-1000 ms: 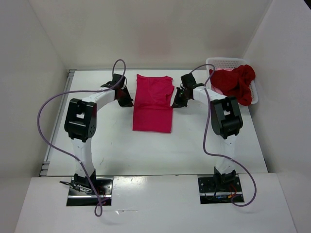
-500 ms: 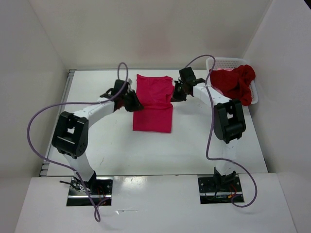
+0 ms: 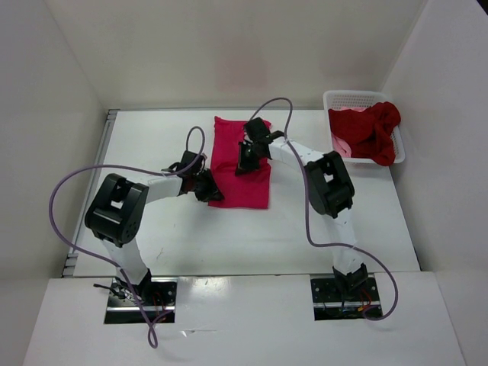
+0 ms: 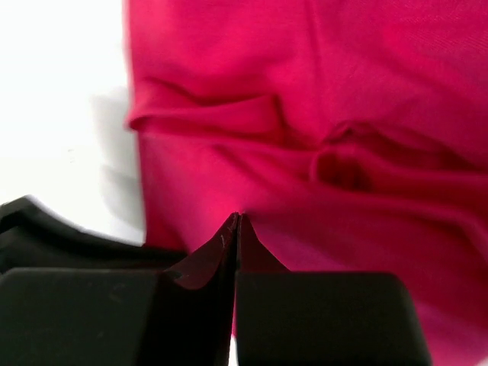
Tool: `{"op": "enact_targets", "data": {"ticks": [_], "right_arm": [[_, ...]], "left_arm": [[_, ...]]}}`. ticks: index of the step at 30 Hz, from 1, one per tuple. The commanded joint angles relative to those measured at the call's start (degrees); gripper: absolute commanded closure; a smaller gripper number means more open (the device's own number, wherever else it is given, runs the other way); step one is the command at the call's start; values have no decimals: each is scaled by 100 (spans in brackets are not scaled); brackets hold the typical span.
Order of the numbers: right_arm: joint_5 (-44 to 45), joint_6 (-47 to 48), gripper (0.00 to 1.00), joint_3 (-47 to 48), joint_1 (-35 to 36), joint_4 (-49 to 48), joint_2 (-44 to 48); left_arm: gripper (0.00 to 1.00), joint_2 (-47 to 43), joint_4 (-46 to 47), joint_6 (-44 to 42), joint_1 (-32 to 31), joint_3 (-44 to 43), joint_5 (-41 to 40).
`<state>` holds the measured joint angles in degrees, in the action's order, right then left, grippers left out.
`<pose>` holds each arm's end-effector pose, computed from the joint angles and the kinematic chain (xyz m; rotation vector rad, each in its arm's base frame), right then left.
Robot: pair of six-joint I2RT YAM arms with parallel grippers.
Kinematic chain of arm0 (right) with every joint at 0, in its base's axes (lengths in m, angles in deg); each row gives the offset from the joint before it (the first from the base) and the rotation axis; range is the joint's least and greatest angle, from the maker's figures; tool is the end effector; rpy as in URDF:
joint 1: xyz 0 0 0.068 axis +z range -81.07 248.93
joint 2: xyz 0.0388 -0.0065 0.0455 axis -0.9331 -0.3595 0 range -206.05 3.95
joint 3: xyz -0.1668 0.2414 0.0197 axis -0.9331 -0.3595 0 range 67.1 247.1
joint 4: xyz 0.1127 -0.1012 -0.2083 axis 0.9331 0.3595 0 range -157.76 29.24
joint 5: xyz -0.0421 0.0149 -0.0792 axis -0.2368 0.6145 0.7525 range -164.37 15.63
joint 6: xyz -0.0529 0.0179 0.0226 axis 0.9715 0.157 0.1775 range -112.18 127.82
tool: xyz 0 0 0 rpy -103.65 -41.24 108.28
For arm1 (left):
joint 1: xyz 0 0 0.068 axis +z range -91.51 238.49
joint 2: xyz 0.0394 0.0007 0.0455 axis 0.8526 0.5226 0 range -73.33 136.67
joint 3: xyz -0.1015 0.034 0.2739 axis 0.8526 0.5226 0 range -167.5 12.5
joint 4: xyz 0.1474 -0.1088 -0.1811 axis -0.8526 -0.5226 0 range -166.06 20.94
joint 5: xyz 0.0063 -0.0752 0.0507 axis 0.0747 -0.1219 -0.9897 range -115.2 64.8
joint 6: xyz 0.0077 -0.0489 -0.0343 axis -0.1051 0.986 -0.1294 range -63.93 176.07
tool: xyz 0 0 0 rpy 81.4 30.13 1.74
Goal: Fold and stack the t-shirts
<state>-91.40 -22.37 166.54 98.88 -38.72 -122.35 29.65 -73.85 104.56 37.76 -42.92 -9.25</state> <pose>0.4238 0.2591 0.1920 -0.1171 2.6720 0.7567 0.3346 -0.1397 0.1623 -0.5103 2.5900 -0.8145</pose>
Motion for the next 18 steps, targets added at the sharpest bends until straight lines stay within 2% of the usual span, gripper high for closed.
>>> {"op": "enact_targets", "data": {"ticks": [1, 4, 9, 16, 18], "right_arm": [[-221, -101, 100, 392, 27, -3, -289], [-274, -101, 100, 533, 159, 58, -448], [391, -101, 100, 787, 160, 58, -746], [1745, 13, 100, 2139, 160, -328, -931], [1818, 154, 100, 2718, 160, 212, -1089]], "left_arm": [[74, -15, 84, 82, -27, 373, -206], [74, -129, 155, 143, -27, 646, -154], [74, -427, 207, 257, -89, 1041, -267], [74, -744, 15, 310, -89, 1288, -381], [72, -937, -161, 310, -89, 1227, -382]]}}
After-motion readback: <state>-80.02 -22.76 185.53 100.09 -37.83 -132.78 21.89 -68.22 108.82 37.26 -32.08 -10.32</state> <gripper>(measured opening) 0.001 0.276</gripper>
